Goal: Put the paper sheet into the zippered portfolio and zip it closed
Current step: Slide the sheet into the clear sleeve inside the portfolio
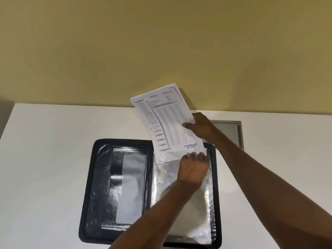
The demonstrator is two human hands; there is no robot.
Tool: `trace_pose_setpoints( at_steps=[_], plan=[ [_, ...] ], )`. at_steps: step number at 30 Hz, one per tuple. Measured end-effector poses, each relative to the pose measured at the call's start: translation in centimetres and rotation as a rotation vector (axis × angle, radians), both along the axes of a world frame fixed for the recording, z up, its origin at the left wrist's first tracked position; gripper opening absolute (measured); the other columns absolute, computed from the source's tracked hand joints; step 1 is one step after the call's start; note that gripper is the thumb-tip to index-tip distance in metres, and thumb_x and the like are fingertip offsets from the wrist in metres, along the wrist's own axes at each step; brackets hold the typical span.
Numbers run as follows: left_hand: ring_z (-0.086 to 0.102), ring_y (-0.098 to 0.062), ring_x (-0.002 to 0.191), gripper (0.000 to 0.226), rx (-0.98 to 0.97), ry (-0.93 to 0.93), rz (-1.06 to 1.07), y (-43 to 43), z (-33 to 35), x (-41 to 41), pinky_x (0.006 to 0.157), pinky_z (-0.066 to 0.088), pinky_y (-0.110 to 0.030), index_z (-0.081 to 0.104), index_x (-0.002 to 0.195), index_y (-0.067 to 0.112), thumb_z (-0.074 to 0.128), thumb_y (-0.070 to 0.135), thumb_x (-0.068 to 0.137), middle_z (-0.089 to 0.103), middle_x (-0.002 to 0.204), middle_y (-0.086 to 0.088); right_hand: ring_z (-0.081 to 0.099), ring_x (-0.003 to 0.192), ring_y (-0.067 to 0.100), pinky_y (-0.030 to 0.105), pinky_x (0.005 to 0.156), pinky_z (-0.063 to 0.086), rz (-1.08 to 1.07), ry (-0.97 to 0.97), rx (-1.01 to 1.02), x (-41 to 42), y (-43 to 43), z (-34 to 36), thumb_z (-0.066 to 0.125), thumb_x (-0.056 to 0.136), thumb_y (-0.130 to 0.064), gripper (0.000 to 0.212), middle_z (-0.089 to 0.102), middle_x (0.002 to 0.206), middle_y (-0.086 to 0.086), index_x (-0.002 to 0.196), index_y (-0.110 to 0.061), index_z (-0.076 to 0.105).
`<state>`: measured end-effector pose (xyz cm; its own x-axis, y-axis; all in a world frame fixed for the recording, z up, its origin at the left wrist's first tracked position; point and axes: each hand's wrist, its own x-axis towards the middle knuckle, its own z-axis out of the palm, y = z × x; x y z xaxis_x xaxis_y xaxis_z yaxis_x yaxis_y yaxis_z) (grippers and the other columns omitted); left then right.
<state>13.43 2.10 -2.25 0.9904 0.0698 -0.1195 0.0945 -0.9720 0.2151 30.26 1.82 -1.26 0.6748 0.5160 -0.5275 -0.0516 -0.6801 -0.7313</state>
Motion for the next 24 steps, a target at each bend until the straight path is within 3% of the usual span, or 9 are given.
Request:
trace_pose_setpoints(
  at_steps=[2,4,9,14,19,24],
  plan=[
    [0.064,-0.022,0.067,0.018,0.015,-0.043,-0.016,0.1,-0.2,0.2,0.055,0.049,-0.027,0.073,0.076,0.018,0.068,0.006,0.064,0.07,0.081,-0.001,0.069,0.102,0.022,0.034,0.08,0.058,-0.006,0.01,-0.01,0.0,-0.1,-0.3,0.074,0.089,-0.036,0.049,0.068,0.12,0.003,0.131,-0.013,0.06],
    [0.066,-0.024,0.076,0.02,0.009,-0.071,-0.031,0.2,-0.4,0.3,0.056,0.052,-0.03,0.075,0.081,0.016,0.072,0.005,0.065,0.071,0.092,-0.003,0.069,0.1,0.022,0.033,0.078,0.058,-0.006,0.02,-0.013,-0.1,-0.3,-0.5,0.073,0.09,-0.036,0.049,0.069,0.121,0.004,0.132,-0.013,0.059],
    [0.064,-0.025,0.087,0.022,0.02,-0.098,-0.156,0.7,-0.7,0.2,0.069,0.053,-0.035,0.075,0.087,0.015,0.077,0.004,0.068,0.069,0.088,-0.003,0.069,0.099,0.024,0.039,0.084,0.059,-0.032,0.034,0.018,-0.8,-0.7,-0.5,0.071,0.093,-0.027,0.042,0.069,0.12,0.006,0.129,-0.009,0.061],
    [0.06,-0.027,0.094,0.018,0.11,-0.166,-0.355,1.9,-1.7,0.3,0.087,0.048,-0.039,0.07,0.085,0.015,0.059,0.002,0.081,0.065,0.086,-0.003,0.069,0.099,0.023,0.037,0.084,0.059,-0.098,0.075,0.038,-1.1,-0.9,-1.1,0.072,0.093,-0.022,0.037,0.071,0.117,0.006,0.126,-0.008,0.063],
    [0.061,-0.027,0.092,0.022,0.084,-0.261,-0.396,3.0,-1.7,1.2,0.087,0.046,-0.039,0.067,0.084,0.016,0.053,-0.001,0.087,0.063,0.082,-0.002,0.07,0.102,0.02,0.038,0.093,0.057,-0.109,0.094,0.081,-1.6,-1.5,-1.7,0.071,0.092,-0.015,0.034,0.072,0.119,0.005,0.126,-0.011,0.067],
    [0.061,-0.026,0.087,0.016,0.019,-0.294,-0.315,3.4,-1.6,2.4,0.083,0.047,-0.038,0.072,0.081,0.017,0.07,0.002,0.076,0.068,0.084,-0.001,0.075,0.088,0.015,0.02,0.07,0.058,-0.155,0.225,0.13,-2.2,-3.4,-1.9,0.074,0.09,-0.016,0.027,0.077,0.107,0.005,0.117,-0.01,0.072]
  ],
)
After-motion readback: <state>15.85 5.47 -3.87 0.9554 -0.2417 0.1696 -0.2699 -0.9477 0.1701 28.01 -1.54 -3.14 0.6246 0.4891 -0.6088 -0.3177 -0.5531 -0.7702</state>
